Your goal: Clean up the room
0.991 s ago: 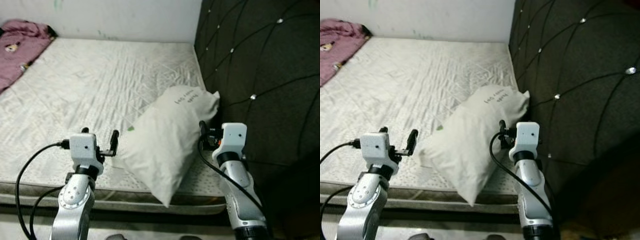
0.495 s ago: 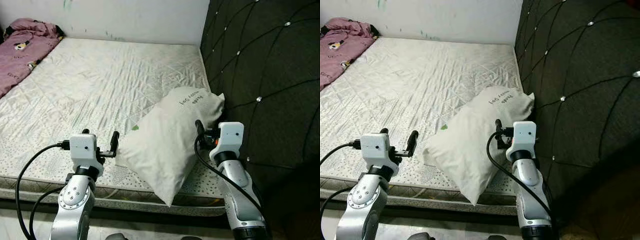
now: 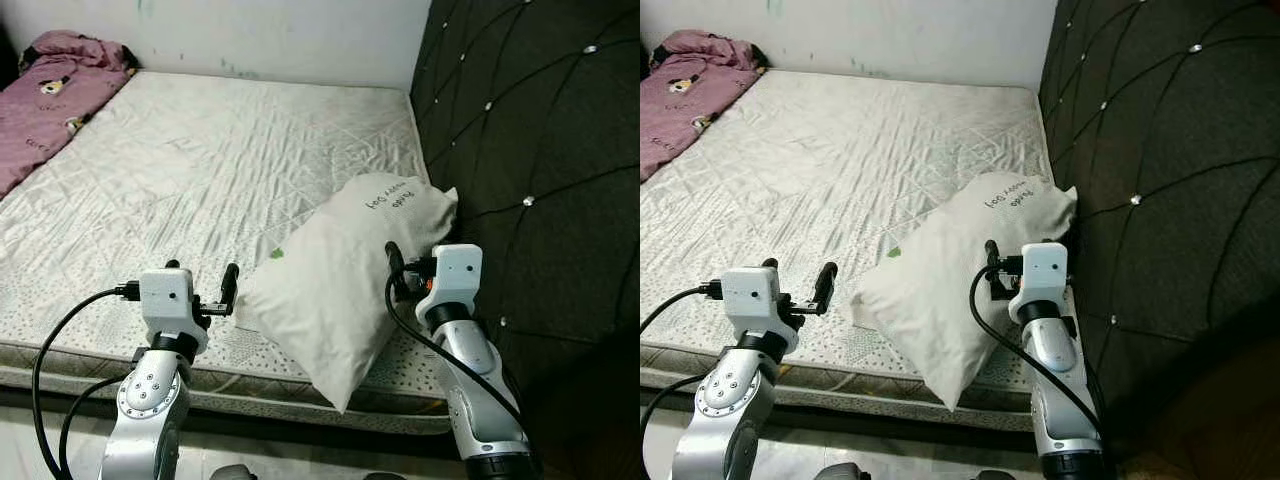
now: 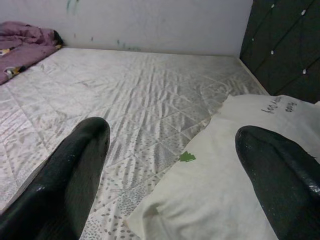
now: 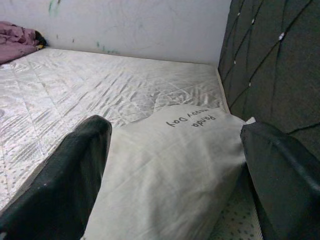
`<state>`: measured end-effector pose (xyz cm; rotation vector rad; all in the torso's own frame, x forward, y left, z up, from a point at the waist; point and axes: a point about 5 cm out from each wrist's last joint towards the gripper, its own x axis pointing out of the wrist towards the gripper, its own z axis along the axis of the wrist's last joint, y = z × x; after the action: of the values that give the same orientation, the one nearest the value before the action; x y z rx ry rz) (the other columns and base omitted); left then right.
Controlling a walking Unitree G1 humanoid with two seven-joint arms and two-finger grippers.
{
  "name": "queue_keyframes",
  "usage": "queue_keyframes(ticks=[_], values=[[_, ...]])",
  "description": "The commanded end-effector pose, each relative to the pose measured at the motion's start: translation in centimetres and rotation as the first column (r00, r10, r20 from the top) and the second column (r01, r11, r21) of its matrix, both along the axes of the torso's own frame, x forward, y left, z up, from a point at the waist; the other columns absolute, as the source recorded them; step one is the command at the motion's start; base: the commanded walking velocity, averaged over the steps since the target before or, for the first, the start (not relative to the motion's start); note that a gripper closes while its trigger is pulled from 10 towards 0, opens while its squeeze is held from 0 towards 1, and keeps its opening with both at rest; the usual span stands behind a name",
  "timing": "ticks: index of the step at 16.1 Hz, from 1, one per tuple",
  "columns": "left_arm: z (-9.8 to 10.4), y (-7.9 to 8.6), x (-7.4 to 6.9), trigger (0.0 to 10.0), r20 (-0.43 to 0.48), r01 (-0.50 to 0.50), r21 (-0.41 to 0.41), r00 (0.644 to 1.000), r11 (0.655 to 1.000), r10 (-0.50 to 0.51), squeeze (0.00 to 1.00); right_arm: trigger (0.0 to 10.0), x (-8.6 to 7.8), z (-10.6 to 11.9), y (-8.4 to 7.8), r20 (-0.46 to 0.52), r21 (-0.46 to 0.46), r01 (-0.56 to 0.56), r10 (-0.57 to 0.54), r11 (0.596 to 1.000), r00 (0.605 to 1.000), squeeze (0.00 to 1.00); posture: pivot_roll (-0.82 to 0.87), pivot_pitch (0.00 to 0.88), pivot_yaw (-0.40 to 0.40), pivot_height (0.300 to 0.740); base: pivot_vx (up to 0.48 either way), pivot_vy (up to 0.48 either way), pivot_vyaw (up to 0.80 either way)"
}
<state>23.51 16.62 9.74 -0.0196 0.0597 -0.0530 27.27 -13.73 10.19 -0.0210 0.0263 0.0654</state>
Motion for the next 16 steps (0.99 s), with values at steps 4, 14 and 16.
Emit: queue_keyframes(ticks=[4,14,16], values=[[1.1,0.7,0.2,10.0,0.039,-0.014,0.046,0.999,0.999,0.012,0.00,10.0,0.4,0.8,0.6,0.036,0.001,-0.031,0.031,1.000,0.999,0.00,0.04,0.000,-0.002,0.740,0.000,0.000,0.00],[-0.7,2.6,-1.4,10.0,-0.064,-0.044,0.134,0.997,0.990,0.053,0.00,10.0,-2.5,-0.4,-1.9,-0.025,-0.055,-0.004,0.002,0.998,1.000,0.00,0.02,0.025,0.026,0.740,0.000,0.000,0.00],[-0.6,2.5,-1.4,10.0,-0.069,-0.034,0.130,0.997,0.991,0.043,0.00,10.0,-2.6,-0.3,-1.5,-0.031,-0.042,-0.009,0.008,0.999,1.000,0.00,0.02,0.035,0.029,0.740,0.000,0.000,0.00]])
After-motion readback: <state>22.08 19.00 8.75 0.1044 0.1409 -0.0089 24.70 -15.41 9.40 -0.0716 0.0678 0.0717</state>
